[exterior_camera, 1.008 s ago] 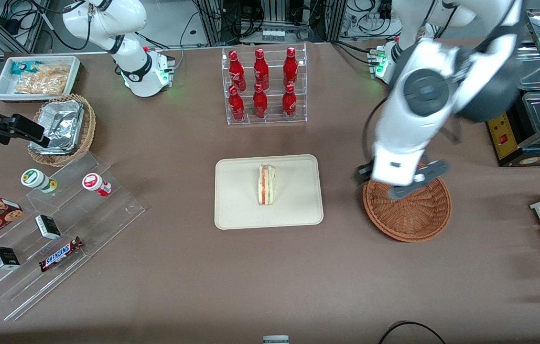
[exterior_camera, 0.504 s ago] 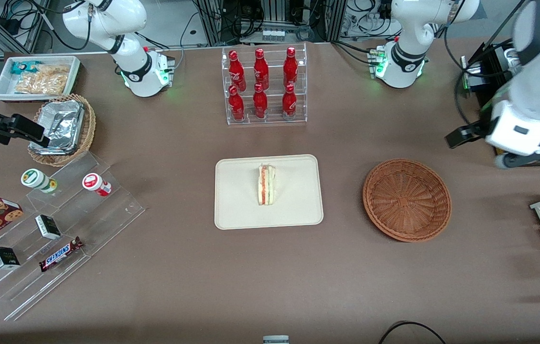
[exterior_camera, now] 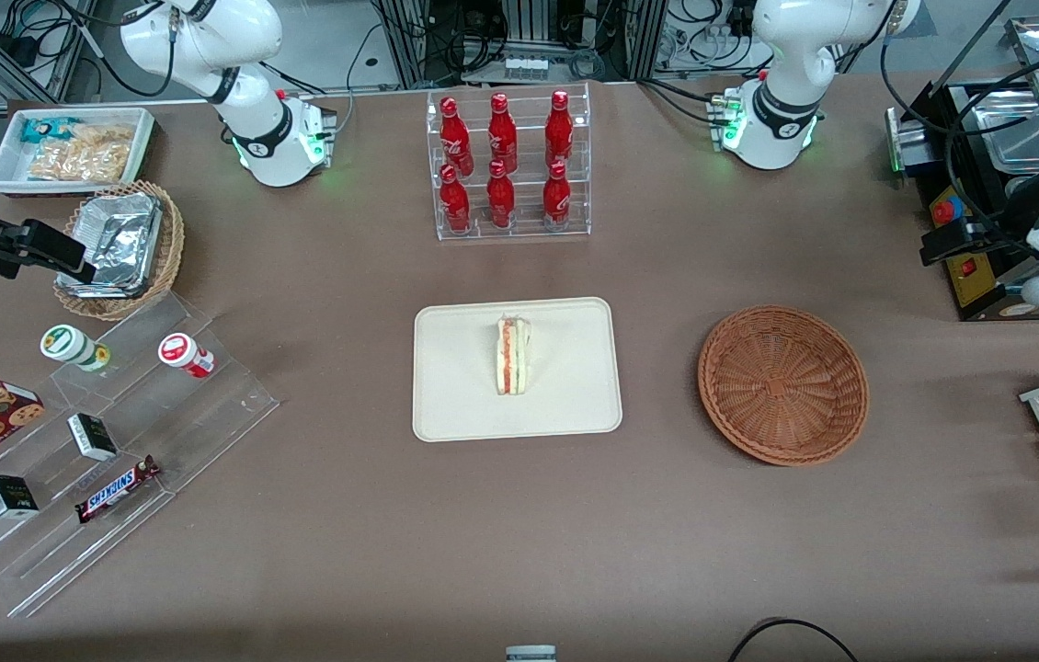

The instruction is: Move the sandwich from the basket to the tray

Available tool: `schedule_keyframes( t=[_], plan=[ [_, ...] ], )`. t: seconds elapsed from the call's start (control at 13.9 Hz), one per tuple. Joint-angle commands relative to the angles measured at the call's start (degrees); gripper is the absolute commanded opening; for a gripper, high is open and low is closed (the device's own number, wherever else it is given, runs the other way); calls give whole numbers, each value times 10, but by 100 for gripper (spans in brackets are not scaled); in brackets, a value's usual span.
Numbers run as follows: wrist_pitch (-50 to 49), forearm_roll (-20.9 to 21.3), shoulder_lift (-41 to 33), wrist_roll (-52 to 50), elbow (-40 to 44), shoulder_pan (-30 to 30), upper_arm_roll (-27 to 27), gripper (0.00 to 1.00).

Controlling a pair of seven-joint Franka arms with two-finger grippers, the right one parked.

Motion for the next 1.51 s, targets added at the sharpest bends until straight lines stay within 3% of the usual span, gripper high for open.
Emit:
schedule_keyframes(
  t=[0.0, 0.29, 0.58, 0.86, 1.44],
  plan=[
    [1, -5, 0, 13, 6, 4, -8, 100],
    [14, -8, 6, 16, 17, 0, -11, 100],
    [18, -6, -1, 114, 16, 7, -8, 100],
    [39, -5, -52, 94, -47, 8, -8, 100],
    [66, -3, -92, 58, -90, 8, -8, 100]
  ],
)
